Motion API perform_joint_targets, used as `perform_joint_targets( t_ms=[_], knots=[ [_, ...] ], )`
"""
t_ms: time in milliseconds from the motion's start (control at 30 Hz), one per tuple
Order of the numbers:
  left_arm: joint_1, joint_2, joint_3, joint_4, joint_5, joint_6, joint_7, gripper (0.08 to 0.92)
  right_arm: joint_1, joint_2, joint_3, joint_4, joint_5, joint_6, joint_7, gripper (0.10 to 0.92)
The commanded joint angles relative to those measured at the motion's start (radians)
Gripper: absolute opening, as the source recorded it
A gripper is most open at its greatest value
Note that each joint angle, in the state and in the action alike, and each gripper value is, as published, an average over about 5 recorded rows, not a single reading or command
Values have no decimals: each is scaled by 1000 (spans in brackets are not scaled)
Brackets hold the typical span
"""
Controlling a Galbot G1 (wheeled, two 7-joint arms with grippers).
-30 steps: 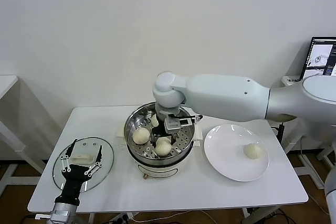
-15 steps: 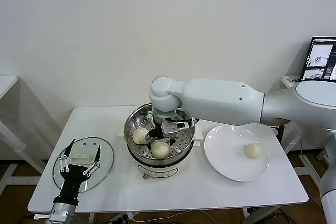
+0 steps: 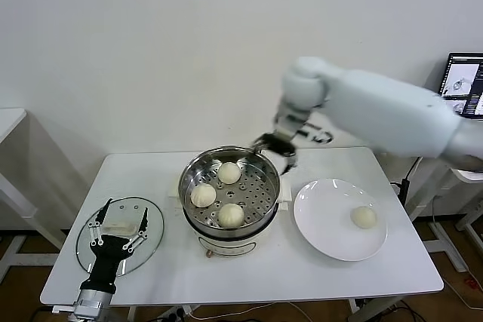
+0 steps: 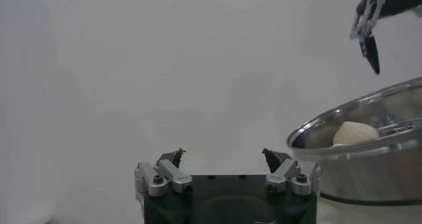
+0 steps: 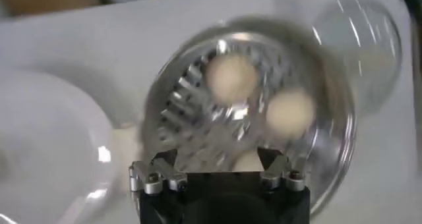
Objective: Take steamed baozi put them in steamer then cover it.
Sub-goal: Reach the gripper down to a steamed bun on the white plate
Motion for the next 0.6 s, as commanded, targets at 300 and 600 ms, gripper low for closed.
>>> perform_joint_targets(
  t_ms=[300, 600],
  knots=[
    [5, -2, -4, 7, 2, 3, 0, 823, -269, -282, 31, -341, 35, -280, 36, 823],
    [11, -4, -8, 7, 4, 2, -1, 823, -398, -266, 78, -330, -11, -286, 108, 823]
  ],
)
